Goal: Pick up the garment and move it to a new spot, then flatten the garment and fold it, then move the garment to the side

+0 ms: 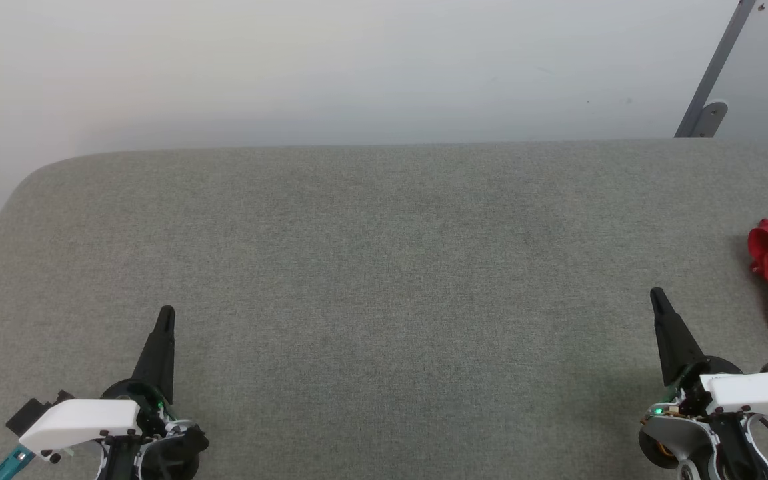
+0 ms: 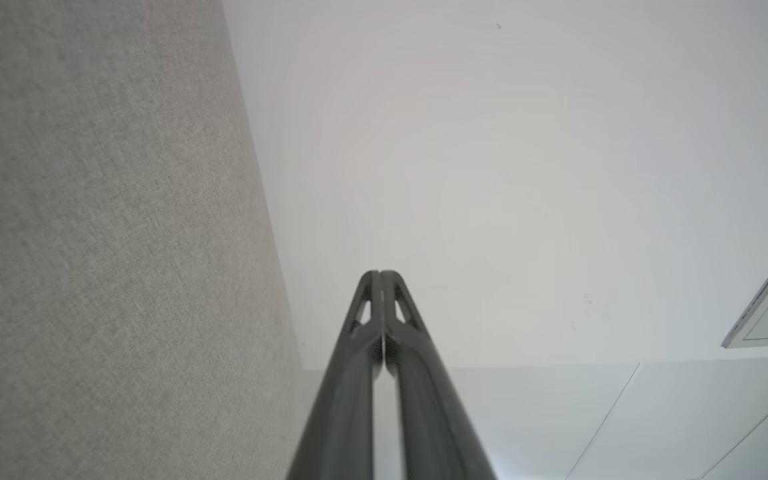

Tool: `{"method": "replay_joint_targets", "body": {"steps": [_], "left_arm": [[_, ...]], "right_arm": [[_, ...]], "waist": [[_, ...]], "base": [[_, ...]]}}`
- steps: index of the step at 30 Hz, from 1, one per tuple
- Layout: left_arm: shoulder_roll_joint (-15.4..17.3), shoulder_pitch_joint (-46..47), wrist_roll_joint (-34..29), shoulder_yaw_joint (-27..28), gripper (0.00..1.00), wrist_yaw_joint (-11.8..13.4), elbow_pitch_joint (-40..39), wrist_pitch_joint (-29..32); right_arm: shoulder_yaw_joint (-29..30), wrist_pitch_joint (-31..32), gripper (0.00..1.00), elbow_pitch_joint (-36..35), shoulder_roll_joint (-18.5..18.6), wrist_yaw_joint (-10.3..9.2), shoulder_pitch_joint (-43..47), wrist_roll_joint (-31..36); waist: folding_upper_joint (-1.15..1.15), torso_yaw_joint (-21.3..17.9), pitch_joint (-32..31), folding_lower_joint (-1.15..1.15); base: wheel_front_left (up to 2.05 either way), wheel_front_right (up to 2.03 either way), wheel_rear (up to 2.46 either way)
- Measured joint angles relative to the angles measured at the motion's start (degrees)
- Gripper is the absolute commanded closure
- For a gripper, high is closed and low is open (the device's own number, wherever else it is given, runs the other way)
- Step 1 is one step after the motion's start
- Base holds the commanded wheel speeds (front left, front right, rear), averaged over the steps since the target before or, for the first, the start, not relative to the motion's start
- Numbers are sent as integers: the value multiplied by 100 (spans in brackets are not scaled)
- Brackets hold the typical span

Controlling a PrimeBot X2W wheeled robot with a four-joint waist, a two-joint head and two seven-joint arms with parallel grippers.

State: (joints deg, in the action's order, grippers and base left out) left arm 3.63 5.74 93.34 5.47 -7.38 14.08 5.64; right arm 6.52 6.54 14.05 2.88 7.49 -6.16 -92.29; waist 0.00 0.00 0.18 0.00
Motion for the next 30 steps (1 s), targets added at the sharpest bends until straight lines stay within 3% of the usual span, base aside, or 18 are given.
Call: {"method": "replay_joint_targets", "body": {"steps": [30], "left_arm": [[-22, 2, -25, 33, 100, 0, 1, 41]], "right_arm": [[-1, 0, 100, 0, 0, 0, 0, 0]], "waist": [[0, 0, 0, 0]], "base": [[0, 0, 0]]}}
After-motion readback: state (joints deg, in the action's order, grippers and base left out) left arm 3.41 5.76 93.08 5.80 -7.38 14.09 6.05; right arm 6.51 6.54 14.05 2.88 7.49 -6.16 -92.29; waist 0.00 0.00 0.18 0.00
